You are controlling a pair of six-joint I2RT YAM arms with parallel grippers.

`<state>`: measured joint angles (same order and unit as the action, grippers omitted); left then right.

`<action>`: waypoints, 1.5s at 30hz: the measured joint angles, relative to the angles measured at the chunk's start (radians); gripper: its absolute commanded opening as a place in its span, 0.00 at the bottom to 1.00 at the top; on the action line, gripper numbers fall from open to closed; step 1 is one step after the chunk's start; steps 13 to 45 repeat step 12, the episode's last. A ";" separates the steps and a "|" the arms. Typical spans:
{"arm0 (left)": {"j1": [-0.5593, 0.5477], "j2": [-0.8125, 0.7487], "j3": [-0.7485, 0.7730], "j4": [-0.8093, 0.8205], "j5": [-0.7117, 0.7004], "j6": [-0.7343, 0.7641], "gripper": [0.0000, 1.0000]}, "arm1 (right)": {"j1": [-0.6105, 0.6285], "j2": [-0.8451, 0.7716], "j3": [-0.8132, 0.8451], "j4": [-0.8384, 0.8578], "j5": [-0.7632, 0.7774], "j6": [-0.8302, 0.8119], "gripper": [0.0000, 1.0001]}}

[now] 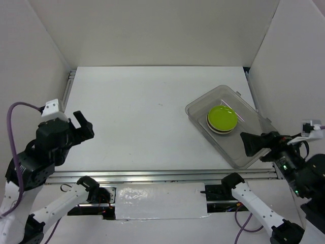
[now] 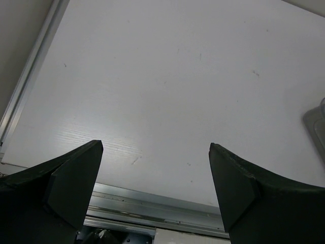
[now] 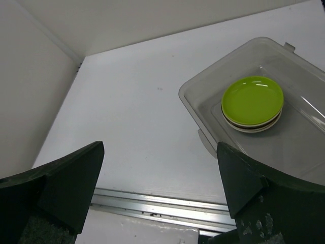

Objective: Place the plates into the plastic bin on the countertop

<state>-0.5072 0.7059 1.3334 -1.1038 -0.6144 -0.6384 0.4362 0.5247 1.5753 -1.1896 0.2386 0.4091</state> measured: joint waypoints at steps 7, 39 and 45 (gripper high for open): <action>0.000 -0.161 -0.047 -0.062 0.045 -0.002 0.99 | 0.022 -0.090 0.074 -0.088 -0.006 -0.014 1.00; 0.001 -0.210 -0.058 -0.093 0.055 -0.003 0.99 | 0.021 -0.147 0.034 -0.108 -0.006 -0.015 1.00; 0.001 -0.210 -0.058 -0.093 0.055 -0.003 0.99 | 0.021 -0.147 0.034 -0.108 -0.006 -0.015 1.00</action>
